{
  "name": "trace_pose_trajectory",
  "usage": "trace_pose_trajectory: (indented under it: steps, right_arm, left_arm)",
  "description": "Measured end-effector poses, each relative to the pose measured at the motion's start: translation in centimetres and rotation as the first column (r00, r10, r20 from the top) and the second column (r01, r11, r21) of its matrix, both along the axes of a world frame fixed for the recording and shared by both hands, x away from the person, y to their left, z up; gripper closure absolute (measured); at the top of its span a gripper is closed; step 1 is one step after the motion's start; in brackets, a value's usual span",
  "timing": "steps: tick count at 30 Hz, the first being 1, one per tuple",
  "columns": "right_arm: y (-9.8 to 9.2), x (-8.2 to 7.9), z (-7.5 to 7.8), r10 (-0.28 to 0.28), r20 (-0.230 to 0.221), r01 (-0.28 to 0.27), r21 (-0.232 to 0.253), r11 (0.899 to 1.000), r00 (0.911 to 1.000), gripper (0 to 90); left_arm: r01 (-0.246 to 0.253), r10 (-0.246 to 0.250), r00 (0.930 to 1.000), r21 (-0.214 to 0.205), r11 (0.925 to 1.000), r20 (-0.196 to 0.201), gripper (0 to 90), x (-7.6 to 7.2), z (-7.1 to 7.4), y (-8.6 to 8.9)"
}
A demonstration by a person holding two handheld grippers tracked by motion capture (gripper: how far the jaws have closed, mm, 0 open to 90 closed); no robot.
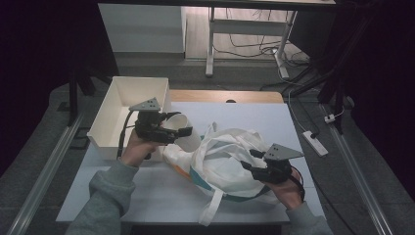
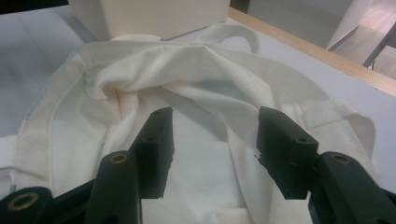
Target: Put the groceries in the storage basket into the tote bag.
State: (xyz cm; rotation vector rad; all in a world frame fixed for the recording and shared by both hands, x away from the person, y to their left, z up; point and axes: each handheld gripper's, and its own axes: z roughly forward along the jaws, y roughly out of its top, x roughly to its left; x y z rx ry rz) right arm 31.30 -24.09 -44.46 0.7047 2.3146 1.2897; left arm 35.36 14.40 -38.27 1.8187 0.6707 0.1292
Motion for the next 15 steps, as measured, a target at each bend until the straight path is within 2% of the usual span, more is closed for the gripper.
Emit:
trace_pose_trajectory:
  steps: [10,15]
  right_arm:
    - [1.9,-0.5,1.0,0.026,0.031,-0.027,0.015,1.0,0.9992,29.0]
    - [3.2,-0.7,1.5,0.049,0.047,-0.049,0.011,0.999,0.9977,24.5]
  left_arm:
    - [0.061,-0.061,0.9981,0.024,0.9978,-0.008,19.7,0.0,-0.3,-2.8]
    - [0.088,-0.088,0.9961,0.032,0.9956,-0.005,19.7,-0.1,-0.2,-4.2]
